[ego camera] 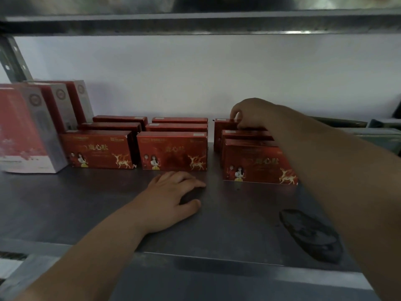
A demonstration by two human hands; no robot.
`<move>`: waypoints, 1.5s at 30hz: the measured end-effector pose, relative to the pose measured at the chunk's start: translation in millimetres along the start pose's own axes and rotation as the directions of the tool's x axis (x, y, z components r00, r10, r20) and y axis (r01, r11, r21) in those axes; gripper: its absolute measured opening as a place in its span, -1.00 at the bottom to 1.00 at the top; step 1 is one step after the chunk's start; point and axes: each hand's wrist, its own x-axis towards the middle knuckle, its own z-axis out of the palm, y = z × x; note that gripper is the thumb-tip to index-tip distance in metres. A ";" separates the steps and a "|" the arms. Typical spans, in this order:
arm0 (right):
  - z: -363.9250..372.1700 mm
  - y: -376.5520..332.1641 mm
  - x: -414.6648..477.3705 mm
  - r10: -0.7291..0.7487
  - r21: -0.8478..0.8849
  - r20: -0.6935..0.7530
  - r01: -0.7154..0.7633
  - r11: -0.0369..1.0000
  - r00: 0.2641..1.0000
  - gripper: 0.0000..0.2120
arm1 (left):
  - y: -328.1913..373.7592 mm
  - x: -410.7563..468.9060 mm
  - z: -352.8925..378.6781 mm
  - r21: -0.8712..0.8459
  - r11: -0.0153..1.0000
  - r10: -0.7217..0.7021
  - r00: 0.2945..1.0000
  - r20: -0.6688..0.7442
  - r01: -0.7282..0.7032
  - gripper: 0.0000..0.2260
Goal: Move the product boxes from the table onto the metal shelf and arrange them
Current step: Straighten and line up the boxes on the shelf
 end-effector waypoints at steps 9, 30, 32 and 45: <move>0.6 -3.6 0.5 0.010 -0.035 -0.005 -0.010 0.999 1.000 -0.67 | -0.2 -0.6 0.5 -0.018 1.000 -0.001 1.000 -0.024 0.000 -0.54; -18.9 -10.6 -56.8 -0.085 0.015 0.078 0.084 0.996 0.993 -0.60 | 2.9 -1.4 0.7 -0.009 1.000 0.007 0.999 -0.049 -0.008 -0.58; -14.7 -14.0 -54.0 -0.085 -0.020 0.047 0.086 0.996 0.995 -0.58 | 2.1 -1.3 1.3 -0.014 1.000 0.010 0.999 -0.049 -0.010 -0.57; -6.0 -21.2 -45.1 -0.087 -0.089 0.003 0.087 0.992 0.996 -0.57 | 1.6 -0.9 2.5 -0.007 1.000 0.018 0.997 -0.074 -0.018 -0.58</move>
